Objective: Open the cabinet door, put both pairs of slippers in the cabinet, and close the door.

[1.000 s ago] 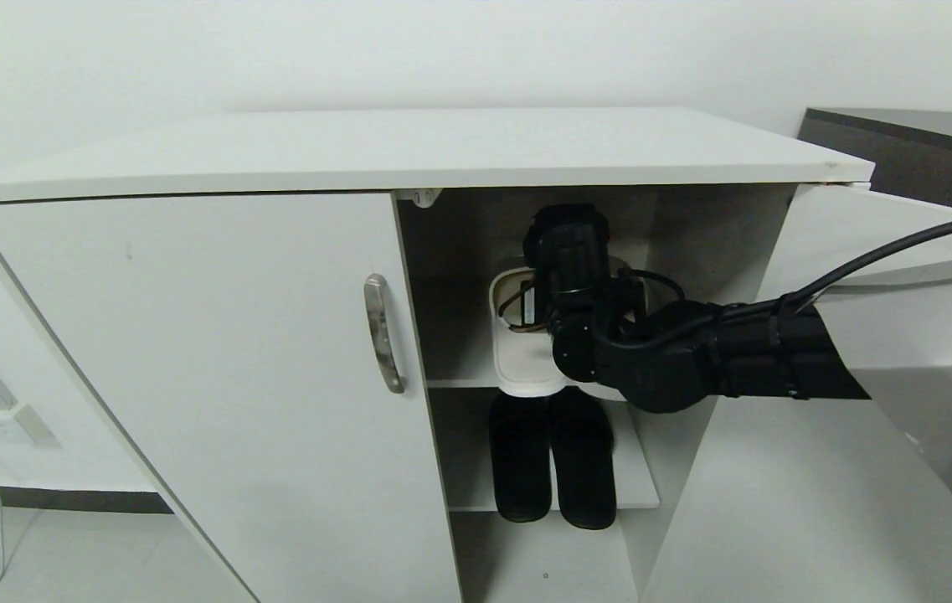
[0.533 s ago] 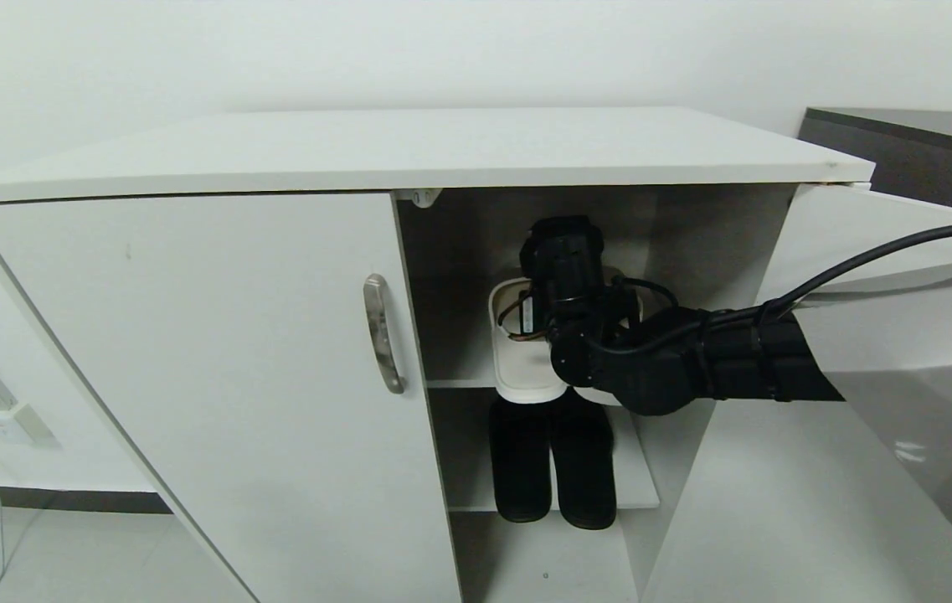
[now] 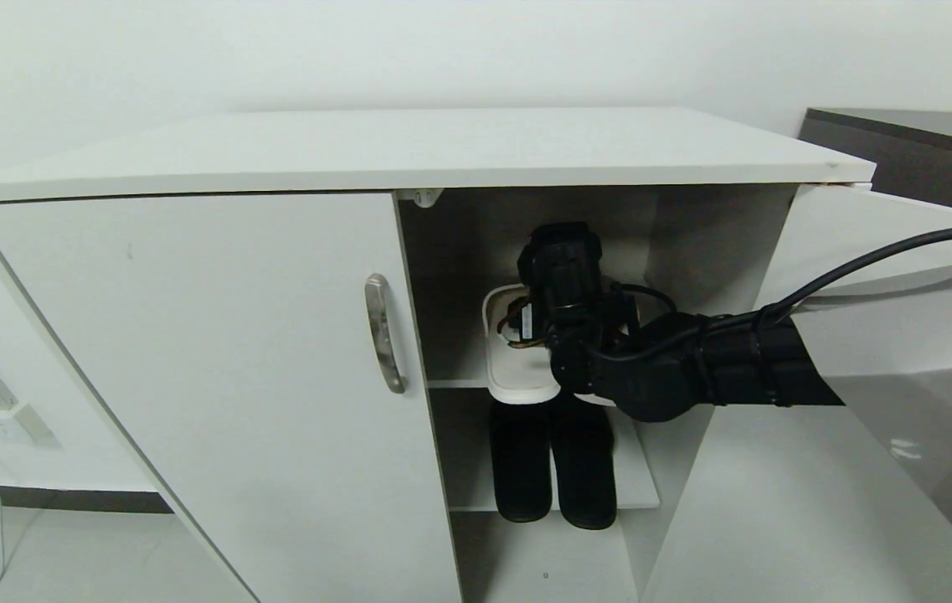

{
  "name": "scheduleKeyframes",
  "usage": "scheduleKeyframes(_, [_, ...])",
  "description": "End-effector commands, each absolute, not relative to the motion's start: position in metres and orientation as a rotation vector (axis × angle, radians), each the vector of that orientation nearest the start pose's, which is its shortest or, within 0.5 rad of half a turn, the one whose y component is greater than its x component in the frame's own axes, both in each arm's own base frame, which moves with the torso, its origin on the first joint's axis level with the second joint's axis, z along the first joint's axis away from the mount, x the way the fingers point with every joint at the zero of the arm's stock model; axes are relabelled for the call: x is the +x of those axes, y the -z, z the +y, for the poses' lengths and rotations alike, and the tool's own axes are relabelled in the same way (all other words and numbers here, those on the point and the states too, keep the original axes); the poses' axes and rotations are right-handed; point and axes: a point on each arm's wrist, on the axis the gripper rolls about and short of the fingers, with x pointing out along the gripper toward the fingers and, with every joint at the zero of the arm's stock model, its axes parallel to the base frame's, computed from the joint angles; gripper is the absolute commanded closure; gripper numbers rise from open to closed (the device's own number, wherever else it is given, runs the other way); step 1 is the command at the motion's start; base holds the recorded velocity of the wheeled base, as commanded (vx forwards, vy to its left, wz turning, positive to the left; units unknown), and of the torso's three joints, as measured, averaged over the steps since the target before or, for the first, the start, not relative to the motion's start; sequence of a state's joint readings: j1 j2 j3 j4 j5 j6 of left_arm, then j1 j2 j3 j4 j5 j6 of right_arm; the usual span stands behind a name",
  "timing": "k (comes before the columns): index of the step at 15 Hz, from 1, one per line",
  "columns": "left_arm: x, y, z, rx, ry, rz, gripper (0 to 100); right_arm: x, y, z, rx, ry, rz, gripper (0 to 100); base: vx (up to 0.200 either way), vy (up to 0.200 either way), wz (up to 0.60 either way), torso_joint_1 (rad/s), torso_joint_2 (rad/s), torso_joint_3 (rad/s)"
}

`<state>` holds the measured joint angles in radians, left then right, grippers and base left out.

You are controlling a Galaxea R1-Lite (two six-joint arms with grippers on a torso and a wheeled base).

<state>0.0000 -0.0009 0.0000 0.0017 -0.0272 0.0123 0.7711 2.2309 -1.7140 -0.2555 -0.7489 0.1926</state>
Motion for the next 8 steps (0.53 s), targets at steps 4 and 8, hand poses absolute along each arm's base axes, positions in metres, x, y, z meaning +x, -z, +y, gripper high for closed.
scheduleKeyframes(4, [-0.023, -0.075, -0.001, 0.012, 0.026, 0.001, 100, 0.310, -0.207, 0.308, 0.009, -0.047, 0.198, 0, 0.000, 0.000, 0.00, 0.000, 0.00, 0.000])
scheduleKeyframes(8, [-0.023, -0.075, -0.001, 0.012, 0.026, 0.001, 100, 0.272, -0.214, 0.298, 0.009, -0.100, 0.194, 0, 0.000, 0.000, 0.00, 0.000, 0.00, 0.000])
